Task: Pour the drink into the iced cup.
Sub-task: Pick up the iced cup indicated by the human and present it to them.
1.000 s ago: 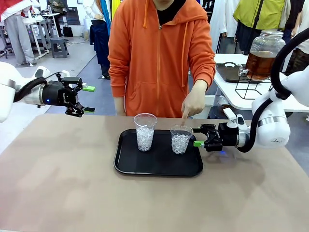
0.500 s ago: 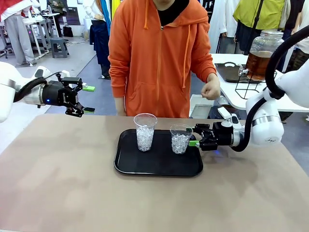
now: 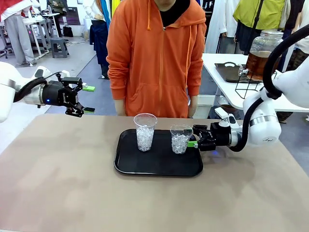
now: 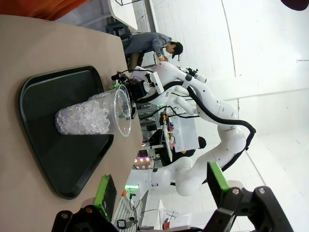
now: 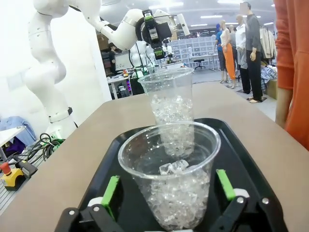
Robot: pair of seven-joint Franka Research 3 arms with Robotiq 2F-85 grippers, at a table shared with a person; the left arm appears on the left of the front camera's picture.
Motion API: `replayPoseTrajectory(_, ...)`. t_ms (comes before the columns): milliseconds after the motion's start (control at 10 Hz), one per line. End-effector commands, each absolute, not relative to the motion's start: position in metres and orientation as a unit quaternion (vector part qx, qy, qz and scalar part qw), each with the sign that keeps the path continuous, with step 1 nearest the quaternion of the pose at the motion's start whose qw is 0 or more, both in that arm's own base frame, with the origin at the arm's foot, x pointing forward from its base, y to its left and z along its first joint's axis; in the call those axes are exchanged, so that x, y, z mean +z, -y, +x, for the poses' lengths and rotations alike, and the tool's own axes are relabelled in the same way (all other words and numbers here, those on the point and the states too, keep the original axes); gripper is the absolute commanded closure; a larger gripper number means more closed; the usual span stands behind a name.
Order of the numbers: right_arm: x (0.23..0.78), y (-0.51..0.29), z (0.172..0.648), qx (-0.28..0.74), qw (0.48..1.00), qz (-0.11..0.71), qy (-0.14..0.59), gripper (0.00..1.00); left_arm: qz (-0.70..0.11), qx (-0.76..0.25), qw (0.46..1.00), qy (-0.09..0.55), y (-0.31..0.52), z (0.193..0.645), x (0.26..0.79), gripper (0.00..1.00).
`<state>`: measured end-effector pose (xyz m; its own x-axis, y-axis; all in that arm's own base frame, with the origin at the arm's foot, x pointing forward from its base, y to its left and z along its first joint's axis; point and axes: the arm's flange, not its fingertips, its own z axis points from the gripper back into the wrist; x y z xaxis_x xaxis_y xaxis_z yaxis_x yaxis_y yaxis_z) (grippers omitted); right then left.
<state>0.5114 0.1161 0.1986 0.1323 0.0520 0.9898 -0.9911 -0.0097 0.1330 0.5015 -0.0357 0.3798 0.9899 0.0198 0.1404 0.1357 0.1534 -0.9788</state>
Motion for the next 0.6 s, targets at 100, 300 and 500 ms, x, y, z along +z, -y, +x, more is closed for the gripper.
replayPoseTrajectory(100,0.197,-0.131,0.521,0.492,0.543,0.528,0.430,0.00,-0.648,-0.044,0.758,0.067,0.036,0.499,0.380,0.00)
replayPoseTrajectory(300,0.195,-0.139,0.522,0.493,0.547,0.518,0.436,0.00,-0.648,-0.044,0.758,0.067,0.036,0.499,0.380,0.00)
replayPoseTrajectory(500,0.195,-0.142,0.523,0.493,0.547,0.519,0.434,0.00,-0.648,-0.044,0.758,0.067,0.036,0.499,0.380,0.00)
